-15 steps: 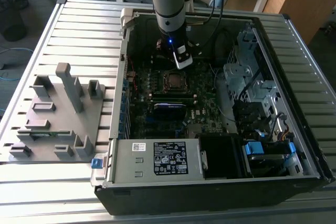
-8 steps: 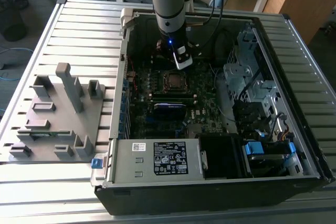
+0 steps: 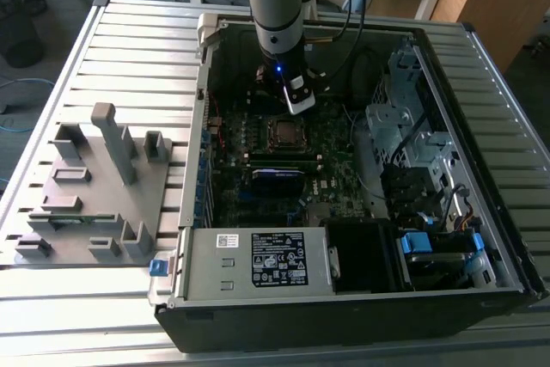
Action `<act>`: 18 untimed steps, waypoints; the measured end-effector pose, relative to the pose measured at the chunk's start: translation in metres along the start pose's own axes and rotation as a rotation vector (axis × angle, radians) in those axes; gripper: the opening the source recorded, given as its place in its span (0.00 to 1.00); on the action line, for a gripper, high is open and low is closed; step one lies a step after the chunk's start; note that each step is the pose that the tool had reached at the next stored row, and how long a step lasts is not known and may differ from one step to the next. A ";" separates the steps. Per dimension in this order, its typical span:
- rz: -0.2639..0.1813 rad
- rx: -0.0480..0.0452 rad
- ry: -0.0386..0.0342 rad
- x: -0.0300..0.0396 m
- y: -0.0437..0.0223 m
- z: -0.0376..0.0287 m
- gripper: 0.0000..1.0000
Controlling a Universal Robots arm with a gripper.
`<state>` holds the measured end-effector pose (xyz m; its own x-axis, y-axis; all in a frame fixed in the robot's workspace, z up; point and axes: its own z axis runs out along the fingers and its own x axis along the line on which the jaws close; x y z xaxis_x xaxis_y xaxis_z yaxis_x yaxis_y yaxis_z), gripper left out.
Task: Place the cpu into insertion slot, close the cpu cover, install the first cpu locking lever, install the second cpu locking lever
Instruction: 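Install the first cpu locking lever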
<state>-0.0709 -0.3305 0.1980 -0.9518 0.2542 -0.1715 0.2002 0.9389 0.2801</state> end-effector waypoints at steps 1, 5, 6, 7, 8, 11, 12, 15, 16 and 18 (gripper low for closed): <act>0.000 0.0001 -0.0001 0.0001 0.0000 0.0000 0.10; -0.001 -0.0008 -0.0033 0.0005 -0.0005 0.0018 0.10; -0.001 -0.0012 -0.0049 0.0006 -0.0007 0.0022 0.10; -0.002 -0.0014 -0.0058 0.0007 -0.0008 0.0025 0.10; -0.002 -0.0018 -0.0070 0.0007 -0.0009 0.0029 0.10; -0.004 -0.0029 -0.0107 0.0009 -0.0011 0.0037 0.10; -0.004 -0.0032 -0.0113 0.0009 -0.0011 0.0038 0.10; -0.007 -0.0044 -0.0149 0.0011 -0.0013 0.0044 0.10; -0.007 -0.0047 -0.0160 0.0011 -0.0013 0.0045 0.10; -0.008 -0.0054 -0.0178 0.0013 -0.0014 0.0047 0.10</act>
<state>-0.0713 -0.3304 0.1929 -0.9491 0.2508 -0.1906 0.1913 0.9396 0.2838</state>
